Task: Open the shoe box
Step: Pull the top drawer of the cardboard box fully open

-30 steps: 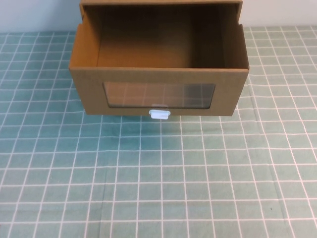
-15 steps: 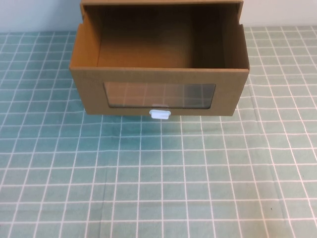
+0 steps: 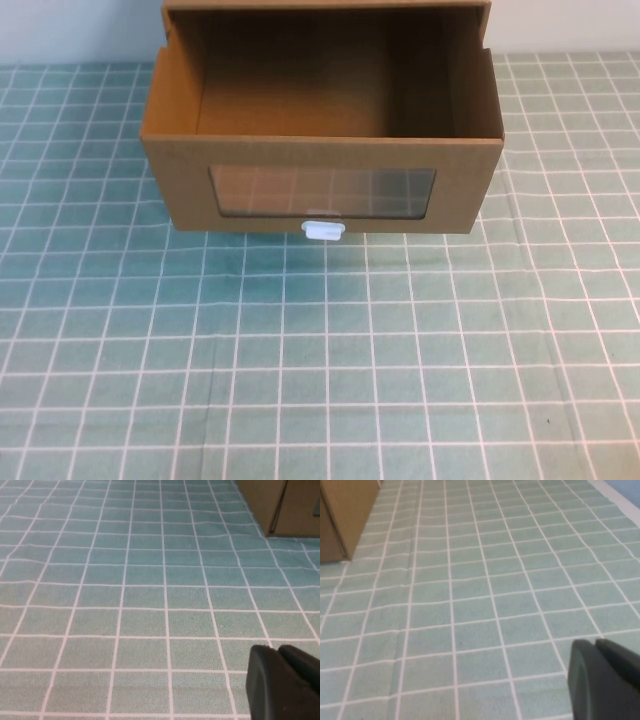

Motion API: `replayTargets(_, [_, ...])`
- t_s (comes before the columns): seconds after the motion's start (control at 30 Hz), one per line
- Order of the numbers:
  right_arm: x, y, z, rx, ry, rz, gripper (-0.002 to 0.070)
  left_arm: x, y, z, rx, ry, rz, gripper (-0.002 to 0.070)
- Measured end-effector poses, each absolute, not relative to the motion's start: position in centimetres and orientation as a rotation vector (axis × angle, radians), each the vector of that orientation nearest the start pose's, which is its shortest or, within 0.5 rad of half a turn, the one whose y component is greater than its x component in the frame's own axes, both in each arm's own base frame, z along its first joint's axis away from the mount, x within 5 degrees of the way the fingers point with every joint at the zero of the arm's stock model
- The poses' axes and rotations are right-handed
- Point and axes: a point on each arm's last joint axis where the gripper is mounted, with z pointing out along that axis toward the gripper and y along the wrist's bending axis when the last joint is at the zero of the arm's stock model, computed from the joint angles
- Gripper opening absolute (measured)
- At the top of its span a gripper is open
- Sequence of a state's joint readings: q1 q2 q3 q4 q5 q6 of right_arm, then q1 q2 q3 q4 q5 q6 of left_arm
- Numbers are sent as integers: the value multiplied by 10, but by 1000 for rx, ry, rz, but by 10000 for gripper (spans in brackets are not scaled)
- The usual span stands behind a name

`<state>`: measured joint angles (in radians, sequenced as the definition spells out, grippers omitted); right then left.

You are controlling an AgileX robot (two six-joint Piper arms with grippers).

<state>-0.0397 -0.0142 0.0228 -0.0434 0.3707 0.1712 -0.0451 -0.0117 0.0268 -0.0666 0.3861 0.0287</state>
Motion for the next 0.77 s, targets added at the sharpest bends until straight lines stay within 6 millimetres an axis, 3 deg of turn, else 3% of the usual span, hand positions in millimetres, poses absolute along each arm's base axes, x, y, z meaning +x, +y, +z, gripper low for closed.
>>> replayTargets(0.77, [52,-4,171,252,1870,80,-13,52,-5,170,29,1884,-77,-4])
